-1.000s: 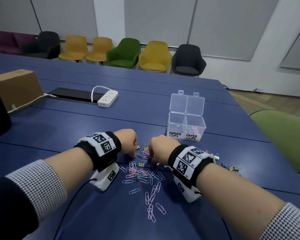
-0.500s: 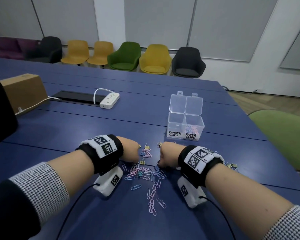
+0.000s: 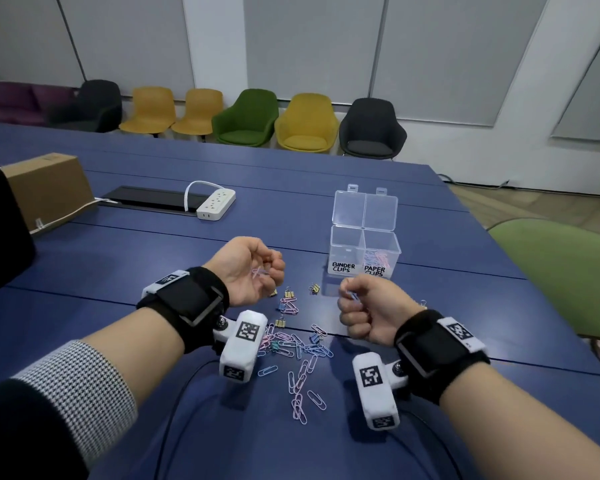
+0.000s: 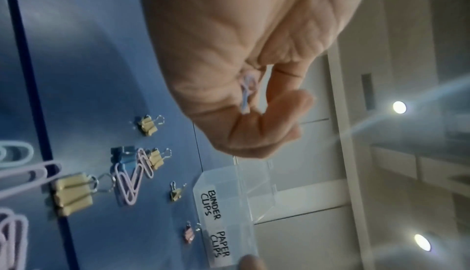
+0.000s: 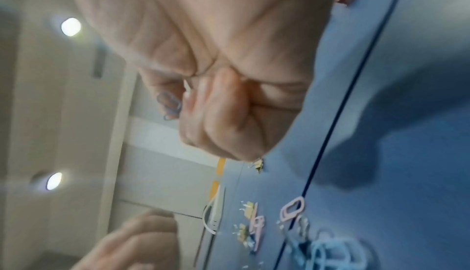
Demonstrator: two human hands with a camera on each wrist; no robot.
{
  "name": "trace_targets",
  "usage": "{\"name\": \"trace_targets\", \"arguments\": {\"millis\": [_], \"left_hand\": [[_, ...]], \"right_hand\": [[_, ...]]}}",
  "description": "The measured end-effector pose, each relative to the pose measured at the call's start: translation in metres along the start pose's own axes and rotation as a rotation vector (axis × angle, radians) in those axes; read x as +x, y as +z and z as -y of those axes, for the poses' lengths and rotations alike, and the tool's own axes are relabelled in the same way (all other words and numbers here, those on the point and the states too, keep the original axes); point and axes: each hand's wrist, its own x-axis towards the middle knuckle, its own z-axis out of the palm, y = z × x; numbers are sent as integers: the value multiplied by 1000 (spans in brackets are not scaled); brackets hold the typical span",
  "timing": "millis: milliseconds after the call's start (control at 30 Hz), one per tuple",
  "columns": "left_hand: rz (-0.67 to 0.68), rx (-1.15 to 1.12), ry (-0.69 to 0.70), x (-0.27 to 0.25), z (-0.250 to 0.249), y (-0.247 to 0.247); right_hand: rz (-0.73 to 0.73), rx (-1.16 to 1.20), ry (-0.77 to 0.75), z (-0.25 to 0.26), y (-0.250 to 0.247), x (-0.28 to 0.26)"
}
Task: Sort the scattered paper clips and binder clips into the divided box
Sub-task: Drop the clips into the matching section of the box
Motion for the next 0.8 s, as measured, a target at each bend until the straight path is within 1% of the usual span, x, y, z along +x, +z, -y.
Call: {"name": "trace_targets", "arguments": {"millis": [33,67,167,233,300,333,367,433,500,567,667,733,800], "left_hand": [[-22,54,-13,1,1,2],[-57,155,-20,2,2,4],[-187,616,5,8,12,10],[-222,815,29,10,17,13],[-235,845,60,12,17,15],[-235,793,79,13,16,17],[-232,691,96,14,14,18],[-215,381,109,14,8,21],[-163,66,97,13,2,24],[-111,-120,108,10,1,27],[-70,-246,144,6,8,33],[-89,-313,167,5,14,36],[-154,-343,194,6,18,36]], "right_hand": [[42,123,-23,-1,-2,-3],[66,226,-50,-1,-3,-5],[70,366,-96,-3,-2,-8],[28,339,-64,-4,2,-4],[-46,183,-40,-6,7,0],[-83,48,-54,-6,11,0],[-112,-101,-85,-7,15,0],[-126,-352,-156,-7,23,-3],[-87,-486,-178,-7,32,-5],[-36,-491,-184,-7,41,-5],[18,-343,-210,-5,51,-6],[41,-271,-235,-4,55,-7],[15,-277,-279,-2,57,-6]]}}
